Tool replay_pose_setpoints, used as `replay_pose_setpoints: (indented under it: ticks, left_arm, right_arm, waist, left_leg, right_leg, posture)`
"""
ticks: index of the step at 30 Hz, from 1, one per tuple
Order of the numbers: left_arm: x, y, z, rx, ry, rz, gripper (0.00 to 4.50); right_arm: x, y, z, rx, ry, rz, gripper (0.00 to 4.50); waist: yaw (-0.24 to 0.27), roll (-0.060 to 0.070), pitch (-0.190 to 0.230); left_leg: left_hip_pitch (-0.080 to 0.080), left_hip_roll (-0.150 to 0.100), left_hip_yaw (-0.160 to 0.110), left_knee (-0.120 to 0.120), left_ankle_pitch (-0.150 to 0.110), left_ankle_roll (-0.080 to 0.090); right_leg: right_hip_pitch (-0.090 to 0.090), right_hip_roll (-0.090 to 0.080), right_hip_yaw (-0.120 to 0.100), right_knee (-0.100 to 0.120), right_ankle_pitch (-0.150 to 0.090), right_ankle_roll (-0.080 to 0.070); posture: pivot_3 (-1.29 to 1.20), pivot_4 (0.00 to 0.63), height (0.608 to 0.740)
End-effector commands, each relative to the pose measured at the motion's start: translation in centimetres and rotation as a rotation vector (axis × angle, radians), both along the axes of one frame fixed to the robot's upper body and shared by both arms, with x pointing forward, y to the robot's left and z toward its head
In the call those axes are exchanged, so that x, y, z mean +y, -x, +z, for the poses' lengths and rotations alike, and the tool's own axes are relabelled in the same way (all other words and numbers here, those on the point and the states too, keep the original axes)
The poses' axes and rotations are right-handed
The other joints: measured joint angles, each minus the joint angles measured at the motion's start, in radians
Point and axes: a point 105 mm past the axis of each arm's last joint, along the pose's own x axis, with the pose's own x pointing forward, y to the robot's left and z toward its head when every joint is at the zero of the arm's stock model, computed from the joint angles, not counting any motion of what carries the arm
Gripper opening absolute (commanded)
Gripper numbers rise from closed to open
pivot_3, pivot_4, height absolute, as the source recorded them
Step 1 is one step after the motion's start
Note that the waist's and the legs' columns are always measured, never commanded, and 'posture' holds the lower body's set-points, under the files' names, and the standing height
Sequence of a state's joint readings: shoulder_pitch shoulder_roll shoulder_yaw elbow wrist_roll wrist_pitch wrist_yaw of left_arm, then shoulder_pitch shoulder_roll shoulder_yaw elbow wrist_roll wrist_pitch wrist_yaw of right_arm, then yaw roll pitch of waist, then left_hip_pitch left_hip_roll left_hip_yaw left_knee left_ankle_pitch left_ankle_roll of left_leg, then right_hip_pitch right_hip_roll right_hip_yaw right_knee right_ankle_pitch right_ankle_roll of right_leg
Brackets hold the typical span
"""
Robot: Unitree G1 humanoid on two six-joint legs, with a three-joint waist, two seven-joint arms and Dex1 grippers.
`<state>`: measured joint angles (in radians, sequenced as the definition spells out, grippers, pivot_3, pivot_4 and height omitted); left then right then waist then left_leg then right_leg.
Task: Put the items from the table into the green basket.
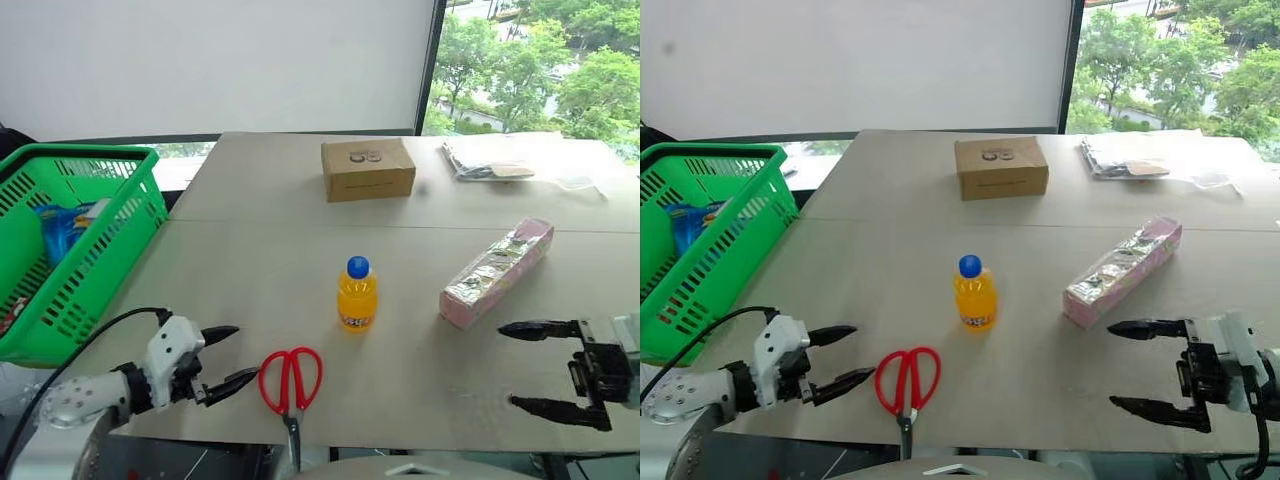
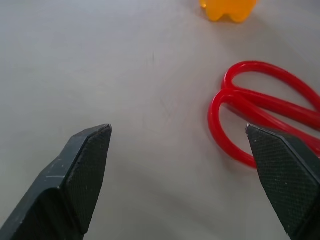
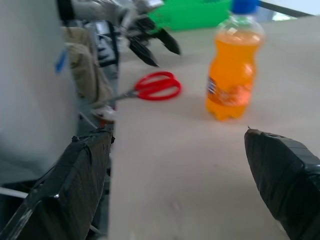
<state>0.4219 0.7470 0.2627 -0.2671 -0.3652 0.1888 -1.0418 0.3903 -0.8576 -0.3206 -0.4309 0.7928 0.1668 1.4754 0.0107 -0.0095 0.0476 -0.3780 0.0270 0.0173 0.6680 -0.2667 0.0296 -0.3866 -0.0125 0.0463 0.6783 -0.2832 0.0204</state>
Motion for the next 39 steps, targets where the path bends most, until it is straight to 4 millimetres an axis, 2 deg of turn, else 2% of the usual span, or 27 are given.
replay_pose_setpoints:
  ticks: [1, 7, 11, 14, 15, 16, 17, 21, 23, 26, 31, 35, 39]
  left_arm:
    - [-0.7, -0.5, 0.1, -0.020, -0.023, -0.016, 4.44]
    - [-2.5, -0.5, -0.7, -0.029, -0.043, -0.039, 4.44]
    - [-2.2, -1.1, -1.2, -0.049, -0.113, -0.004, 4.44]
    - [-2.3, -1.0, -1.4, -0.028, -0.156, 0.024, 3.71]
    - [-2.4, -0.8, -1.4, -0.016, -0.167, 0.030, 3.27]
    - [-2.4, -0.6, -1.6, 0.000, -0.179, 0.034, 3.02]
    - [-2.3, -0.2, -1.8, 0.019, -0.199, 0.030, 2.38]
    - [-2.4, 1.4, -2.5, 0.120, -0.240, -0.006, 0.63]
    - [-2.3, 1.7, -2.5, 0.148, -0.249, -0.015, 0.11]
    - [-1.8, 1.1, -2.1, 0.146, -0.260, 0.015, 0.11]
    - [-0.9, 0.0, -1.4, 0.104, -0.259, 0.062, 0.11]
    - [-1.2, -1.6, 1.4, 0.036, -0.089, 0.115, 0.11]
    - [-0.9, -1.8, 4.5, 0.017, 0.091, 0.084, 0.11]
  right_arm:
    - [2.3, 1.0, 1.5, -0.015, -0.051, 0.084, 4.50]
    - [2.8, 1.2, 1.2, -0.015, -0.063, 0.087, 4.50]
    - [3.5, 1.3, 1.2, -0.016, -0.075, 0.074, 4.50]
    - [3.7, 1.2, 1.4, -0.020, -0.100, 0.045, 4.50]
    - [3.7, 1.2, 1.4, -0.018, -0.102, 0.038, 4.50]
    - [3.7, 1.2, 1.4, -0.019, -0.101, 0.034, 4.50]
    - [3.7, 1.2, 1.3, -0.019, -0.100, 0.031, 4.50]
    - [3.7, 1.3, 1.2, -0.019, -0.103, 0.028, 4.50]
    - [3.8, 1.4, 1.1, -0.018, -0.104, 0.029, 4.50]
    - [3.8, 1.3, 1.2, -0.015, -0.109, 0.034, 4.50]
    - [4.0, 1.0, 1.4, -0.020, -0.135, 0.033, 4.50]
    - [4.1, 0.7, 2.4, -0.019, -0.186, 0.017, 4.50]
    - [3.9, 0.0, 3.2, -0.016, -0.210, 0.005, 4.50]
  waist:
    - [0.001, -0.001, 0.000]
    - [0.000, -0.004, 0.000]
    - [0.000, -0.003, 0.000]
    - [-0.002, -0.002, 0.000]
    - [-0.004, -0.002, -0.001]
    - [-0.008, -0.002, -0.001]
    - [-0.009, -0.002, -0.001]
    - [-0.021, -0.002, -0.001]
    - [-0.025, 0.000, -0.002]
    - [-0.031, 0.004, 0.000]
    - [-0.028, 0.001, 0.002]
    - [-0.025, 0.001, 0.006]
    - [-0.024, -0.006, 0.009]
  left_leg:
    - [0.000, 0.000, 0.000, 0.000, 0.000, 0.000]
    - [0.000, 0.000, 0.000, 0.000, 0.000, 0.000]
    - [0.000, 0.000, 0.000, 0.000, 0.000, 0.000]
    - [0.000, 0.000, 0.000, 0.000, 0.000, 0.000]
    - [0.000, 0.000, 0.000, 0.000, 0.000, 0.000]
    - [0.000, 0.000, 0.000, 0.000, 0.000, 0.000]
    - [0.000, 0.000, 0.000, 0.000, 0.000, 0.000]
    - [0.002, 0.000, -0.001, 0.000, 0.000, 0.000]
    - [0.003, 0.001, 0.000, 0.000, 0.000, 0.000]
    - [0.006, 0.001, 0.003, -0.001, 0.000, 0.000]
    - [0.015, 0.001, 0.003, -0.005, 0.000, 0.000]
    - [0.015, 0.002, 0.003, -0.007, 0.000, 0.000]
    - [0.014, 0.003, 0.003, -0.007, 0.000, 0.000]
  right_leg:
    - [0.000, 0.000, 0.000, 0.000, 0.000, 0.000]
    - [0.000, -0.001, 0.000, 0.000, 0.000, 0.000]
    - [0.000, -0.001, 0.000, 0.000, 0.000, 0.000]
    - [0.000, -0.001, 0.000, 0.000, 0.000, 0.000]
    - [0.000, -0.001, 0.000, 0.000, 0.000, 0.000]
    - [0.000, -0.001, 0.000, 0.000, 0.000, 0.000]
    - [0.000, -0.001, 0.000, 0.000, 0.000, 0.000]
    - [0.001, -0.001, 0.000, 0.001, 0.000, 0.000]
    - [0.001, 0.000, 0.000, 0.001, 0.000, 0.000]
    - [0.003, 0.000, 0.003, 0.001, 0.000, 0.000]
    - [0.008, 0.000, 0.004, 0.000, -0.001, 0.000]
    - [0.007, 0.000, 0.003, 0.001, -0.001, 0.000]
    - [0.007, 0.000, 0.002, 0.000, -0.001, 0.000]
  posture:
    - [-0.01, 0.014, 0.724]
    - [-0.02, 0.015, 0.724]
    - [-0.02, 0.013, 0.724]
    - [-0.04, 0.011, 0.724]
    - [-0.03, 0.012, 0.724]
    - [-0.03, 0.012, 0.724]
    - [-0.03, 0.012, 0.724]
    - [-0.03, 0.018, 0.724]
    - [-0.03, 0.018, 0.724]
    - [-0.02, 0.021, 0.724]
    - [-0.01, 0.024, 0.724]
    - [-0.01, 0.024, 0.724]
    - [-0.01, 0.019, 0.724]
